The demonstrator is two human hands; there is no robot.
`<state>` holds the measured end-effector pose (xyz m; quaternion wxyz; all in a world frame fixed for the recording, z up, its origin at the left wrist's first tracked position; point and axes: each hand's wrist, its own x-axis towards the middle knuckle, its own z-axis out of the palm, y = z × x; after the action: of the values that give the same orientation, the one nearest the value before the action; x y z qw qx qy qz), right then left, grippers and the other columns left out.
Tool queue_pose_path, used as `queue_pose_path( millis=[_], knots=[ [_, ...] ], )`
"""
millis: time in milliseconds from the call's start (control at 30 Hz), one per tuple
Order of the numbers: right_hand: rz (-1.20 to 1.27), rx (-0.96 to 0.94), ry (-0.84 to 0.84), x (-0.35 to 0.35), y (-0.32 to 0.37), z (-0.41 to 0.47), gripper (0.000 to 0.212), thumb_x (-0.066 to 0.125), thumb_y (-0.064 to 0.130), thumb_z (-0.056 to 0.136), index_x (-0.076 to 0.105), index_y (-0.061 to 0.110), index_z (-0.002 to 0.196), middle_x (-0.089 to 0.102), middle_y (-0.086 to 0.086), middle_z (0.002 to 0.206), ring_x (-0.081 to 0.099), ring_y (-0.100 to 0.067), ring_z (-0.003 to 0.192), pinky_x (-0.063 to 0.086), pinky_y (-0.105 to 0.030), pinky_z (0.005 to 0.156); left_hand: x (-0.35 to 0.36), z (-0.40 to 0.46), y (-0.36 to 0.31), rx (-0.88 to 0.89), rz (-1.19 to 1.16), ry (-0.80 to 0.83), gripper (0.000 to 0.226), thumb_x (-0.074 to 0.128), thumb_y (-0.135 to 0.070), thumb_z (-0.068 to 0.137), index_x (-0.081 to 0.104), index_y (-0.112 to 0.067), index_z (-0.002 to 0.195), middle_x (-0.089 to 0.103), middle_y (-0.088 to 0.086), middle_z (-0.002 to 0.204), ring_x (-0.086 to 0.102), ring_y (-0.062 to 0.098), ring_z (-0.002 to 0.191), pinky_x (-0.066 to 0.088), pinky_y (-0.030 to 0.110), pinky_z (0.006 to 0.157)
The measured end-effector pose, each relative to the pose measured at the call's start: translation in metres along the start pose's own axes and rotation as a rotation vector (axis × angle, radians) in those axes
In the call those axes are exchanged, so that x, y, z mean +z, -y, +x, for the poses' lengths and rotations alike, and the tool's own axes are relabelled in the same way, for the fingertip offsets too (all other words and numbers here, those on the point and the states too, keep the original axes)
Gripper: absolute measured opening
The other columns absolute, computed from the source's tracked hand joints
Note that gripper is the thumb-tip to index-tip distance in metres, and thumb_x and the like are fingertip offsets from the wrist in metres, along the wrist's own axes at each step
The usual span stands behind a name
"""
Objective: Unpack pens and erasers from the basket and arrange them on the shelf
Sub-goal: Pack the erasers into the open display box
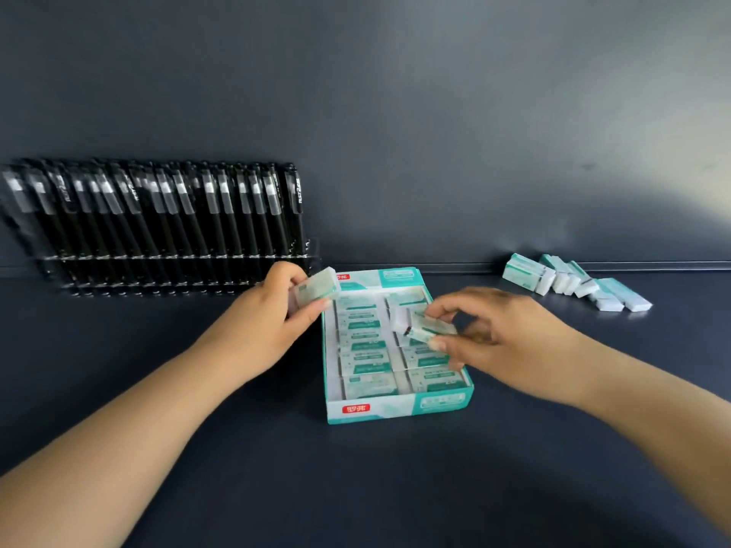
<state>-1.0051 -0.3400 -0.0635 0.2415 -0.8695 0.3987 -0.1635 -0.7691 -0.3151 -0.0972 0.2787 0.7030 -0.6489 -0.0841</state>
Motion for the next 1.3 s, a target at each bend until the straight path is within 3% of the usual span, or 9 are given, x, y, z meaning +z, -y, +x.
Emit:
queue_pose_path(
  millis=[100, 233, 367, 500, 667, 800, 967, 1167, 1300],
  knots=[
    [-0.179, -0.030, -0.038, 0.002, 0.001, 0.029, 0.025, 0.060, 0.028, 0.085, 0.062, 0.015, 0.107, 0.060, 0.000, 0.097, 0.056, -0.013, 0.085, 0.043, -0.028, 0.084, 0.000, 0.008, 0.010, 0.011, -0.003, -0.077, 0.023, 0.056, -0.036, 0.086, 0.048, -0.022, 0.103, 0.051, -0.010, 0.090, 0.046, 0.006, 0.077, 0.033, 0.013, 0.058],
    [-0.301, -0.041, -0.075, 0.013, -0.001, 0.064, 0.029, 0.057, 0.028, 0.088, 0.062, 0.007, 0.108, 0.061, -0.005, 0.097, 0.054, -0.017, 0.088, 0.038, -0.025, 0.080, -0.001, 0.013, 0.025, 0.000, -0.045, -0.171, 0.030, 0.064, -0.025, 0.083, 0.059, -0.015, 0.110, 0.045, -0.009, 0.103, 0.040, 0.002, 0.093, 0.024, 0.008, 0.071],
    [-0.329, -0.075, -0.037, 0.028, -0.001, 0.083, 0.030, 0.058, 0.031, 0.087, 0.062, 0.014, 0.111, 0.060, 0.001, 0.107, 0.053, -0.013, 0.094, 0.036, -0.019, 0.085, 0.001, 0.014, 0.033, -0.060, -0.160, -0.187, 0.032, 0.066, -0.023, 0.081, 0.060, -0.017, 0.111, 0.049, -0.010, 0.101, 0.049, 0.006, 0.094, 0.034, 0.004, 0.070],
    [-0.245, -0.072, -0.056, 0.035, -0.002, 0.091, 0.033, 0.063, 0.034, 0.083, 0.058, 0.027, 0.115, 0.040, 0.012, 0.120, 0.042, 0.000, 0.082, 0.024, -0.005, 0.074, 0.003, 0.014, 0.035, -0.095, -0.238, -0.198, 0.028, 0.066, -0.024, 0.081, 0.060, -0.023, 0.108, 0.058, -0.008, 0.105, 0.056, 0.008, 0.094, 0.035, 0.001, 0.071],
    [-0.041, -0.070, -0.128, 0.039, -0.004, 0.089, 0.022, 0.070, 0.025, 0.078, 0.052, 0.037, 0.081, 0.046, 0.019, 0.091, 0.056, 0.001, 0.075, 0.039, -0.002, 0.071, 0.001, 0.013, 0.032, -0.086, -0.281, -0.175, 0.024, 0.063, -0.020, 0.084, 0.056, -0.030, 0.104, 0.056, -0.013, 0.106, 0.048, -0.012, 0.081, 0.032, -0.008, 0.066],
    [-0.030, -0.080, -0.161, 0.039, -0.005, 0.084, 0.022, 0.069, 0.020, 0.078, 0.054, 0.036, 0.072, 0.053, 0.018, 0.083, 0.058, -0.003, 0.074, 0.040, -0.004, 0.073, 0.002, 0.012, 0.033, -0.060, -0.260, -0.181, 0.035, 0.062, -0.016, 0.085, 0.056, -0.020, 0.119, 0.057, -0.008, 0.113, 0.051, -0.006, 0.091, 0.030, -0.010, 0.068],
    [-0.147, -0.108, -0.154, 0.040, -0.006, 0.083, 0.005, 0.062, 0.020, 0.084, 0.066, 0.021, 0.087, 0.055, 0.014, 0.089, 0.051, -0.003, 0.083, 0.036, -0.011, 0.077, 0.004, 0.012, 0.031, -0.014, -0.342, -0.196, 0.031, 0.066, -0.009, 0.080, 0.061, -0.015, 0.111, 0.051, -0.015, 0.104, 0.054, -0.005, 0.089, 0.033, -0.007, 0.076],
    [-0.188, -0.036, -0.141, 0.040, -0.004, 0.081, 0.004, 0.060, 0.031, 0.085, 0.059, 0.027, 0.084, 0.064, 0.011, 0.085, 0.059, -0.009, 0.085, 0.044, -0.025, 0.079, 0.000, 0.006, 0.021, -0.006, -0.423, -0.209, 0.037, 0.073, -0.017, 0.073, 0.054, -0.042, 0.093, 0.059, -0.025, 0.091, 0.060, -0.011, 0.079, 0.040, -0.002, 0.072],
    [-0.178, -0.101, -0.227, 0.044, -0.006, 0.079, 0.030, 0.056, 0.047, 0.079, 0.059, 0.026, 0.099, 0.057, 0.015, 0.092, 0.053, -0.006, 0.093, 0.037, -0.018, 0.077, -0.002, 0.000, 0.016, -0.007, -0.485, -0.196, 0.046, 0.076, -0.015, 0.069, 0.049, -0.044, 0.092, 0.062, -0.026, 0.081, 0.059, -0.018, 0.080, 0.042, -0.001, 0.069]
  ],
)
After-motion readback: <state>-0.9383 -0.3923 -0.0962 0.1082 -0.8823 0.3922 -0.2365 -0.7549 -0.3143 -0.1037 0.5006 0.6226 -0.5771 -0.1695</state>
